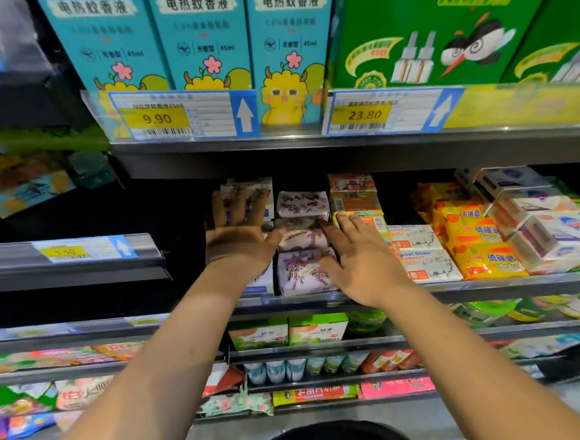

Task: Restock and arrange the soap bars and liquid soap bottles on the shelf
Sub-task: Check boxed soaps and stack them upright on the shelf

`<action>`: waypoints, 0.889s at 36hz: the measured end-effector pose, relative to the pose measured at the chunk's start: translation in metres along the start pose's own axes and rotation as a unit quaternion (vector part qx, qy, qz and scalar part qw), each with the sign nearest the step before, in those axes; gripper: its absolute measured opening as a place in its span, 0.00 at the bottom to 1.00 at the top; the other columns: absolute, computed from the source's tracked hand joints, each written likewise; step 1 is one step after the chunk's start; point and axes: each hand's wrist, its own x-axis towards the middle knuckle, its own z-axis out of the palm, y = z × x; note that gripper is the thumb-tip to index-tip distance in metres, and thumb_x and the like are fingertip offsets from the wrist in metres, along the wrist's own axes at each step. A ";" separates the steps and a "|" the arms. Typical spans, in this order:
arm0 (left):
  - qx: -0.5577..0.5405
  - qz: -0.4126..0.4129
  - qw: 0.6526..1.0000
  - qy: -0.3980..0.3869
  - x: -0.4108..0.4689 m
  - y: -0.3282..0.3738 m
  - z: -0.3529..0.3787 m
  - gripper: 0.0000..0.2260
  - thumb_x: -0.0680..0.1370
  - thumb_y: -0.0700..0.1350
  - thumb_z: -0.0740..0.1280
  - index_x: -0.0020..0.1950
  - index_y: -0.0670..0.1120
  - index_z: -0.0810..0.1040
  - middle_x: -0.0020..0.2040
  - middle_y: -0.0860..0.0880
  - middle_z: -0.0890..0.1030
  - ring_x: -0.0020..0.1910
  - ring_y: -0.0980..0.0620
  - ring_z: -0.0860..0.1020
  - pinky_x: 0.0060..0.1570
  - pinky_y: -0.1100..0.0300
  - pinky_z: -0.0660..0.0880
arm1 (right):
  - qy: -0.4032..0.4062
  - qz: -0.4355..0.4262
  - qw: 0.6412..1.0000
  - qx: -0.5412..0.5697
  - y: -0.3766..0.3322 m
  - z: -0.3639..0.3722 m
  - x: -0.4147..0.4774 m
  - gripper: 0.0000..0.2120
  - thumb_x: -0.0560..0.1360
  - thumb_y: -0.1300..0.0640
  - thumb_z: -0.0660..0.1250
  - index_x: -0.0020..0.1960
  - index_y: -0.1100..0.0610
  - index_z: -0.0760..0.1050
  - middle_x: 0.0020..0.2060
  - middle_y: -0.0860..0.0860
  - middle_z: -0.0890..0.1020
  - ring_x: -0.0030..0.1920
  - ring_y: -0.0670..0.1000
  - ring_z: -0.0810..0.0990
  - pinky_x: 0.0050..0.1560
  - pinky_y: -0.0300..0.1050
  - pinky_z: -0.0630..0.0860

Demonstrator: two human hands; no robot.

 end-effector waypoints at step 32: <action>-0.019 0.198 0.979 0.048 -0.043 0.165 0.052 0.29 0.80 0.65 0.49 0.79 0.55 0.62 0.81 0.50 0.58 0.80 0.45 0.52 0.78 0.44 0.48 | -0.196 -0.019 0.977 -0.076 0.163 -0.076 0.025 0.54 0.65 0.44 0.80 0.81 0.53 0.52 0.75 0.54 0.68 0.72 0.56 0.67 0.63 0.40 0.67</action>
